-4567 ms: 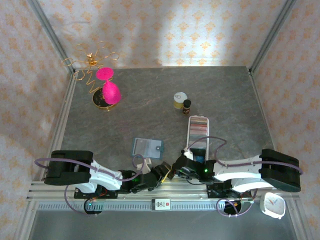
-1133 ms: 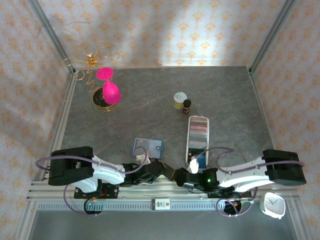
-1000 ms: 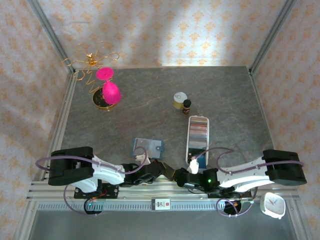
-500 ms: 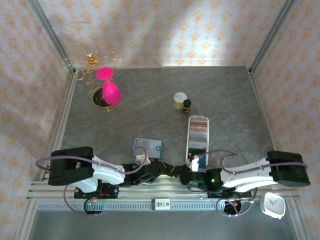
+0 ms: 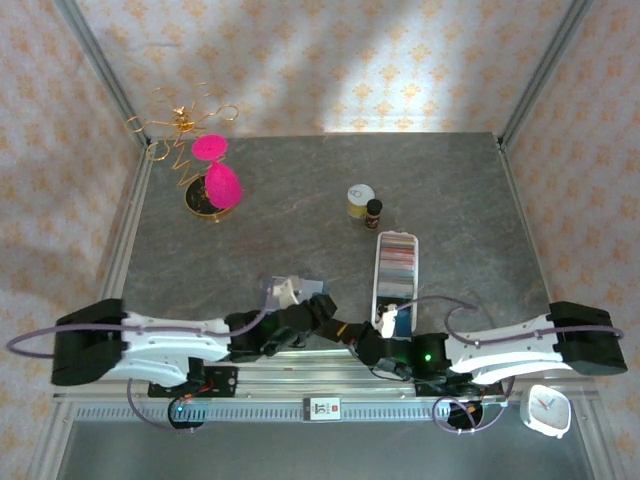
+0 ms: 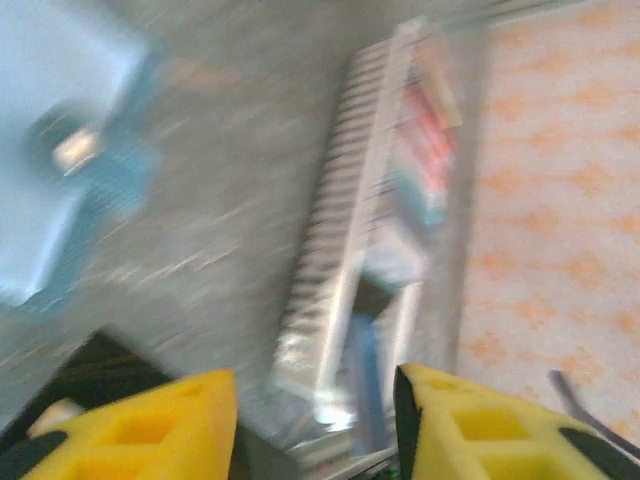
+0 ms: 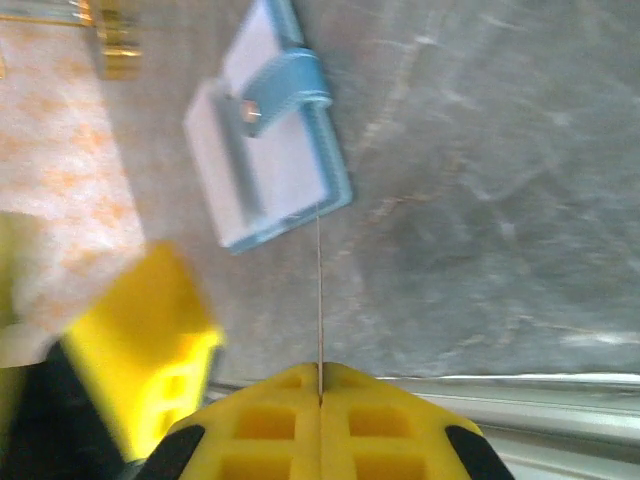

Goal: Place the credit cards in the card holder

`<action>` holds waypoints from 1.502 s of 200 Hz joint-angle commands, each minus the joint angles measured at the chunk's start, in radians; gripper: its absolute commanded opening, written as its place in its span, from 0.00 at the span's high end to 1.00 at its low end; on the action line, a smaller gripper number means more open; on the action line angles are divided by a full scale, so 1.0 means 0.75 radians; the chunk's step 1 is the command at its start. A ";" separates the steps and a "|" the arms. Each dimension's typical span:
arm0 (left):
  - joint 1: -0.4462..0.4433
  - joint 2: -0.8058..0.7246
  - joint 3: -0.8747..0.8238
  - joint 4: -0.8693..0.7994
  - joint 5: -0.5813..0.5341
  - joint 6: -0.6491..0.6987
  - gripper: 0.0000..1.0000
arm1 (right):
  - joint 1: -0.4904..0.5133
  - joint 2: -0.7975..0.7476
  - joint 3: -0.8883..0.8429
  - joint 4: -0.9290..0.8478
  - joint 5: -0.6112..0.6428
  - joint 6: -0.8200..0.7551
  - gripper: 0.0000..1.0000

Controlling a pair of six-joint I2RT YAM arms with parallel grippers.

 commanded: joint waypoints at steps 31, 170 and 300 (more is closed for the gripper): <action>0.037 -0.382 0.316 -0.621 -0.388 0.401 0.44 | 0.001 -0.133 0.159 -0.003 0.346 -0.267 1.00; 0.075 -0.503 -0.081 0.282 -0.100 0.049 0.58 | -0.054 -0.042 0.234 0.744 0.449 -0.669 1.00; 0.459 -0.662 -0.098 0.232 0.398 0.552 1.00 | -0.391 -0.371 0.273 0.080 -0.126 -1.095 0.28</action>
